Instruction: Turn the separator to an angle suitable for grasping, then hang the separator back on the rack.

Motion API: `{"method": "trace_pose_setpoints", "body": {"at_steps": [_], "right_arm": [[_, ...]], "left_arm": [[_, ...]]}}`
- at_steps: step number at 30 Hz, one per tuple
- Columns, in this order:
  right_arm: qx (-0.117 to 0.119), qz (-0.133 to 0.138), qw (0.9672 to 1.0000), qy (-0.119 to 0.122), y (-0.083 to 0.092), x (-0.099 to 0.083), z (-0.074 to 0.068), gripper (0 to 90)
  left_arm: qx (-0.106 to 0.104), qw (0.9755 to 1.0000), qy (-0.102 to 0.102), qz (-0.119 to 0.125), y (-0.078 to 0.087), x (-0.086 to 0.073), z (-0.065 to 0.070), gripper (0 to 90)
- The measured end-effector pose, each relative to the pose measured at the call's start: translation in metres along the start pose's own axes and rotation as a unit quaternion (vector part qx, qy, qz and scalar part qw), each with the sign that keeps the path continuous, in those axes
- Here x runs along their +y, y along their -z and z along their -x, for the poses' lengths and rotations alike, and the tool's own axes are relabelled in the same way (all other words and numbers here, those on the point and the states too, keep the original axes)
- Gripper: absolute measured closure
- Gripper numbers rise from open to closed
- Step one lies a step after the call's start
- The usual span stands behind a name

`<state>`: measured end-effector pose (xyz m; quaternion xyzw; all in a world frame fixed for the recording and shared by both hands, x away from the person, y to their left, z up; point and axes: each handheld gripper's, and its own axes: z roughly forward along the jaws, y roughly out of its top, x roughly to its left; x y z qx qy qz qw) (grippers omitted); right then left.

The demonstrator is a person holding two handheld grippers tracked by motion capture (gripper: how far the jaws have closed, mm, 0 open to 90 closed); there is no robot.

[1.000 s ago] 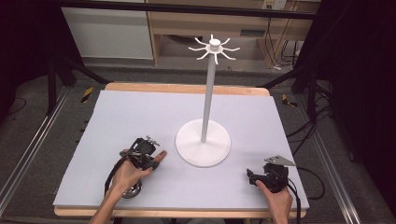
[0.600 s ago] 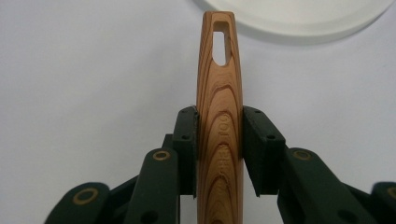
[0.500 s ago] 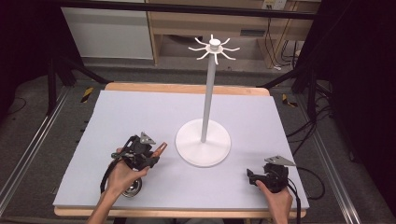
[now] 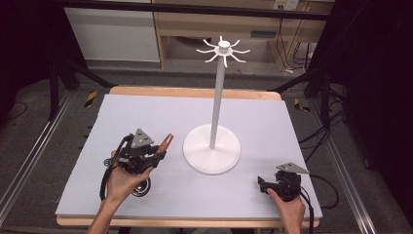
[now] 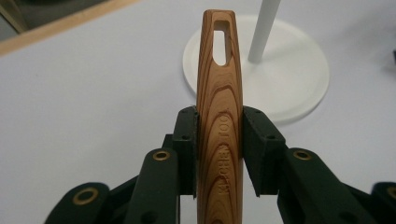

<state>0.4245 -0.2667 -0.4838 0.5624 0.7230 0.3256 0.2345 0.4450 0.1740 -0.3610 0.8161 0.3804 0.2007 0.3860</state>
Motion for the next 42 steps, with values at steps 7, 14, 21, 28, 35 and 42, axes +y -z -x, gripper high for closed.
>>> {"method": "trace_pose_setpoints", "body": {"at_steps": [7, 14, 21, 28, 35, 42], "right_arm": [[0.002, 0.000, 1.0000, 0.001, 0.000, 0.000, 0.000, 8.0], [0.000, 0.004, 1.0000, 0.004, 0.000, 0.000, 0.001, 8.0], [-0.004, 0.023, 0.9997, 0.003, 0.004, 0.000, 0.001, 8.1], [-0.004, 0.026, 0.9996, 0.002, 0.005, 0.000, 0.001, 8.1], [-0.006, 0.026, 0.9997, 0.000, 0.005, 0.001, 0.000, 8.2], [-0.004, 0.027, 0.9996, 0.003, 0.004, 0.001, -0.001, 8.3]], "left_arm": [[0.000, 0.9970, 0.019, 0.075, 0.016, 0.012, 0.000, 67.6], [-0.001, 0.9915, 0.024, 0.128, 0.033, 0.027, 0.002, 67.6], [-0.005, 0.9859, 0.024, 0.166, 0.044, 0.048, 0.003, 67.6], [-0.007, 0.9810, 0.027, 0.192, 0.051, 0.068, 0.002, 67.6], [-0.014, 0.9772, 0.020, 0.211, 0.057, 0.083, 0.006, 67.6], [-0.015, 0.9744, 0.021, 0.223, 0.065, 0.100, 0.004, 67.6]]}}
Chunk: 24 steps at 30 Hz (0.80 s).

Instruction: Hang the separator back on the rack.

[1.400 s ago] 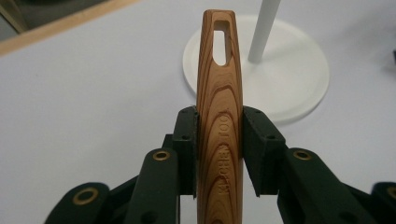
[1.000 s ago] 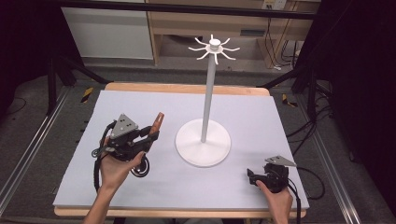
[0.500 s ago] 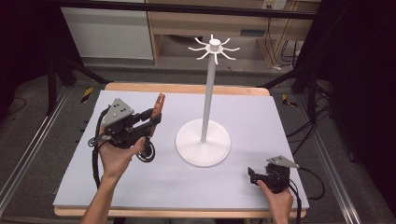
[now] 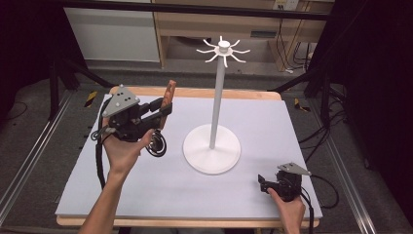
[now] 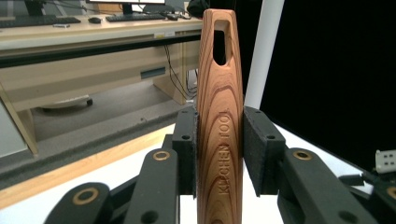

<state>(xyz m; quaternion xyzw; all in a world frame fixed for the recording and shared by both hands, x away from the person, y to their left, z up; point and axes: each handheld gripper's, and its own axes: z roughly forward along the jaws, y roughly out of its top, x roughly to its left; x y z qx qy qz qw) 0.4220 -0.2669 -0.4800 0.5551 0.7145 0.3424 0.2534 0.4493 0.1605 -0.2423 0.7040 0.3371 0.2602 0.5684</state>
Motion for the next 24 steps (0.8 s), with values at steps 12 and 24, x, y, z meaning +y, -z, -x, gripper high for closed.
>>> {"method": "trace_pose_setpoints", "body": {"at_steps": [12, 24], "right_arm": [[0.000, -0.004, 1.0000, 0.002, -0.001, 0.000, -0.001, 8.3], [-0.002, -0.006, 1.0000, 0.003, -0.003, 0.000, -0.001, 8.3]], "left_arm": [[-0.010, 0.9994, -0.015, 0.031, 0.002, 0.028, 0.009, 67.6], [-0.025, 0.9986, -0.024, 0.040, 0.001, 0.039, 0.020, 67.6]]}}
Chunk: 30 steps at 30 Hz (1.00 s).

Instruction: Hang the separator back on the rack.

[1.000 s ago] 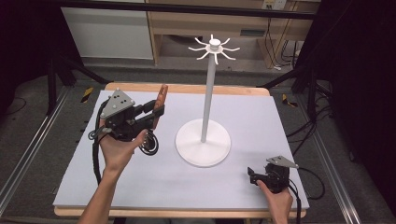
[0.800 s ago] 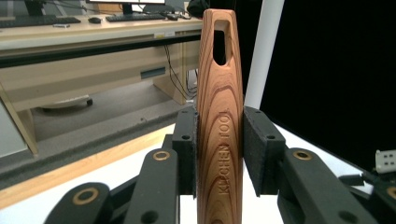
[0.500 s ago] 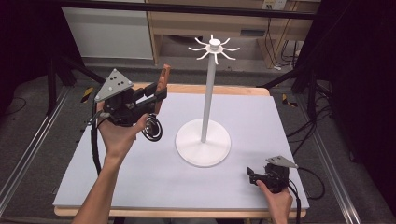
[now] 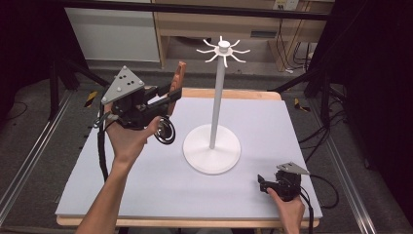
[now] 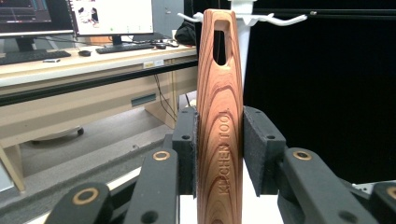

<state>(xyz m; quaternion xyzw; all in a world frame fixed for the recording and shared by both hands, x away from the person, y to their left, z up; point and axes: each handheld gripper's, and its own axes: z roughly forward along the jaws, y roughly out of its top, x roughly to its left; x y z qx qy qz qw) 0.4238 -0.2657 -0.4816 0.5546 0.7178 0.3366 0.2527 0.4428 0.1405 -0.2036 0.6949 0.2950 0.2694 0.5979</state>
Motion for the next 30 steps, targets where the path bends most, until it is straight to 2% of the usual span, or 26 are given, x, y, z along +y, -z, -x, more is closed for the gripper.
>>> {"method": "trace_pose_setpoints", "body": {"at_steps": [19, 30], "right_arm": [[-0.001, -0.003, 1.0000, 0.000, 0.000, 0.000, -0.001, 8.4], [-0.001, -0.002, 1.0000, 0.002, 0.000, 0.000, 0.000, 8.6]], "left_arm": [[-0.022, 0.9997, -0.003, 0.009, -0.010, 0.015, 0.013, 67.6], [-0.027, 0.9996, -0.005, 0.007, -0.023, 0.021, 0.019, 67.6]]}}
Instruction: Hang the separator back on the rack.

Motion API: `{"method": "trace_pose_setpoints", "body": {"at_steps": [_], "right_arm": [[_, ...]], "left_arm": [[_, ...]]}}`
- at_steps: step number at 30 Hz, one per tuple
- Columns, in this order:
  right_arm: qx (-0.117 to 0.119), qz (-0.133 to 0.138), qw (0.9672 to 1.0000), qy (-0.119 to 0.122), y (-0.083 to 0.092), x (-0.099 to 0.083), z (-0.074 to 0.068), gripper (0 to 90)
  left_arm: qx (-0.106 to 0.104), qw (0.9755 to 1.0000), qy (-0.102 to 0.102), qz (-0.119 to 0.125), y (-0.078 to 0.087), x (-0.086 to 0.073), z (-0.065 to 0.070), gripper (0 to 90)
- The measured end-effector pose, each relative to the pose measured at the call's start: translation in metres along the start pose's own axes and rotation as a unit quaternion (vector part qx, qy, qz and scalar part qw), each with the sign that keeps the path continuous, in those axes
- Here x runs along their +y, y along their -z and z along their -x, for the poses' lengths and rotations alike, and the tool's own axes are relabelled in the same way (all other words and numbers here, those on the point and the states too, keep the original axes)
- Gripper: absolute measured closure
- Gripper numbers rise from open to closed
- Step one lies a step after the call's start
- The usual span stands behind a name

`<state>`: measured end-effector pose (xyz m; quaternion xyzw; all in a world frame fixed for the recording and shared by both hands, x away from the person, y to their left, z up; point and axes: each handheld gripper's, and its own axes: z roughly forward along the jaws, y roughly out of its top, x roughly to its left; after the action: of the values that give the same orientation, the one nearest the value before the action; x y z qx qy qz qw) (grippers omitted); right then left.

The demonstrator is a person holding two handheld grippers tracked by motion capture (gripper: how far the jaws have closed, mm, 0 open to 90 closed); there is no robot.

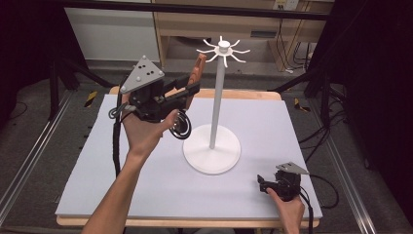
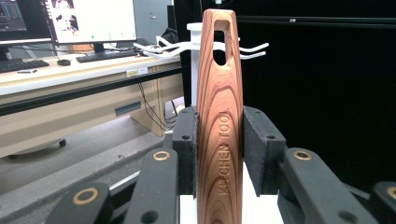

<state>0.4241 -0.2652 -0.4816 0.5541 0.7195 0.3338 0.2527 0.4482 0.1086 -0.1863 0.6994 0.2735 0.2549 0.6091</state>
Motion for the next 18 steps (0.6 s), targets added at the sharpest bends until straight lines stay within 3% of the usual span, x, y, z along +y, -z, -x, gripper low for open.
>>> {"method": "trace_pose_setpoints", "body": {"at_steps": [18], "right_arm": [[0.000, -0.001, 1.0000, 0.000, 0.000, 0.000, 0.000, 8.6]], "left_arm": [[0.007, 0.9999, 0.003, -0.013, -0.015, -0.002, -0.005, 67.6]]}}
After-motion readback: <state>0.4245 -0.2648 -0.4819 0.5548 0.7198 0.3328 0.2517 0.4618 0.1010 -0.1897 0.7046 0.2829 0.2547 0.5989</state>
